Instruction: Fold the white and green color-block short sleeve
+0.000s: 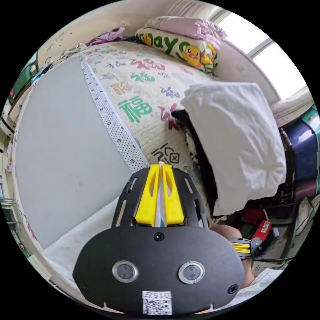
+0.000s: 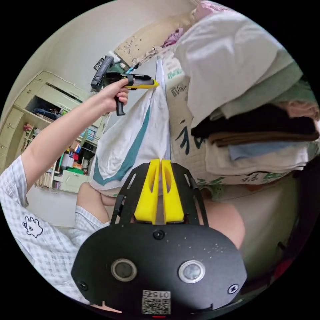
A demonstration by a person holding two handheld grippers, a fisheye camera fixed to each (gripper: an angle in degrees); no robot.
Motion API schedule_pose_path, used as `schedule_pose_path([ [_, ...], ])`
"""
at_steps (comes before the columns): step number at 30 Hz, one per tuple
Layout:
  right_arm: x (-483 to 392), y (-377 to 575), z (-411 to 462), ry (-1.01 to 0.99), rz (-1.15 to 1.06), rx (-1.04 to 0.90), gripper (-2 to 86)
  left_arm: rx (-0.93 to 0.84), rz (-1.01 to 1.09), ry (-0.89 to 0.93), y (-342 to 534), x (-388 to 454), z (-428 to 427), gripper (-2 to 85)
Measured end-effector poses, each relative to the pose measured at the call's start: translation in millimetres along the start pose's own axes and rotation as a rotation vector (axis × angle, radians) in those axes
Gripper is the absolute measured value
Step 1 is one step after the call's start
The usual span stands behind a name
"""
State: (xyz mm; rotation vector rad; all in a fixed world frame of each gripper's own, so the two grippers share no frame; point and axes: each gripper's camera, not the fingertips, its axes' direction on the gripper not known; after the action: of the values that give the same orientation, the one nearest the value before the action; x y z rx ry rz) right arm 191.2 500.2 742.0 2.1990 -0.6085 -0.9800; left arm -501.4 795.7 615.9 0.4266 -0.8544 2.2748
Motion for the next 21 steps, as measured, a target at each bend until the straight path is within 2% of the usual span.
schedule_pose_path([
  [2, -2, 6, -31, 0.075, -0.022, 0.074, -0.2, 0.13, -0.056, 0.165, 2, -11, -37, -0.1],
  [5, 5, 11, -65, 0.062, -0.025, 0.138, -0.3, 0.209, -0.059, 0.302, 5, -18, -76, -0.1],
  [12, -59, 41, -88, 0.055, -0.216, 0.183, -0.3, 0.307, -0.005, 0.347, 70, -72, -155, -0.1],
  [16, -133, 57, -47, -0.115, -0.424, 0.118, -0.3, 0.378, -0.125, 0.342, 151, -161, -201, -0.1],
  [19, -192, 65, 18, -0.209, -0.589, -0.006, -0.3, 0.402, -0.259, 0.392, 211, -234, -215, 0.0],
  [21, -219, 70, 68, -0.235, -0.651, -0.088, -0.3, 0.412, -0.381, 0.343, 247, -272, -214, 0.2],
])
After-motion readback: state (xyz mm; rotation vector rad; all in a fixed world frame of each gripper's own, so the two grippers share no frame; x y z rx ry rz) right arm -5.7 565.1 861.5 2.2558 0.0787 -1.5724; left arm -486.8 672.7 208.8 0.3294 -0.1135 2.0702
